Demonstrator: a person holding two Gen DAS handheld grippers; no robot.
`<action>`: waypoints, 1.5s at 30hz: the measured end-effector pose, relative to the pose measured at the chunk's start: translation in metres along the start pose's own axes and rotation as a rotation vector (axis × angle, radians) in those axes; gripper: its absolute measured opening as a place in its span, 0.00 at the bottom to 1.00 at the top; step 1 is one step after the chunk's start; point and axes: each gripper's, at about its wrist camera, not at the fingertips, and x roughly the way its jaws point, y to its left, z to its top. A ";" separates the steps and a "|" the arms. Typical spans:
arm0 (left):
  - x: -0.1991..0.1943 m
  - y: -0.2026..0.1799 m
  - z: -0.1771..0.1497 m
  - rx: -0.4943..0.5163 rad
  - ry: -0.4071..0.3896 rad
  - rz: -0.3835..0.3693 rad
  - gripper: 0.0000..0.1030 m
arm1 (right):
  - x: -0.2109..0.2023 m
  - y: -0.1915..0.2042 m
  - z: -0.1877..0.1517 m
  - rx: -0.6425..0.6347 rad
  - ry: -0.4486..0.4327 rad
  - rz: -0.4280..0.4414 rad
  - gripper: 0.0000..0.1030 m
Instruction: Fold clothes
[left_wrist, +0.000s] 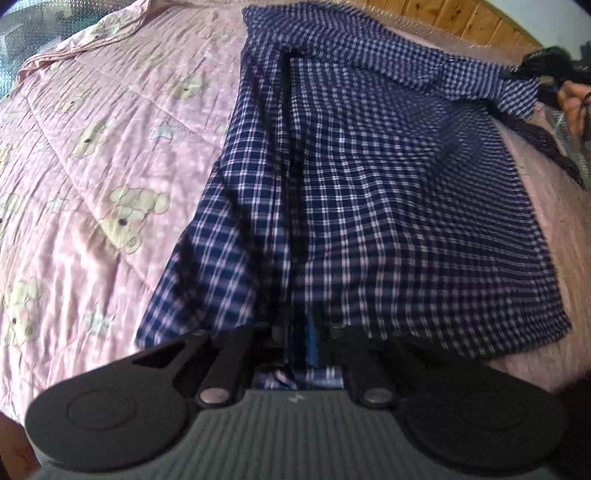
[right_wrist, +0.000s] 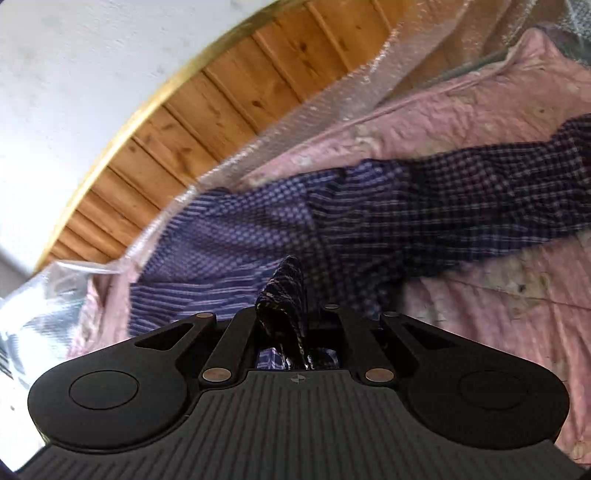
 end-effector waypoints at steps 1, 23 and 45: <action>-0.008 0.002 0.001 -0.009 -0.020 -0.006 0.27 | 0.000 -0.002 -0.001 -0.007 -0.001 -0.016 0.13; 0.033 0.138 -0.004 -0.587 -0.121 -0.414 0.25 | 0.123 0.337 -0.066 -0.858 0.042 0.115 0.77; -0.014 0.122 -0.024 -0.570 -0.034 -0.272 0.20 | 0.302 0.377 -0.010 -0.858 0.172 0.066 0.47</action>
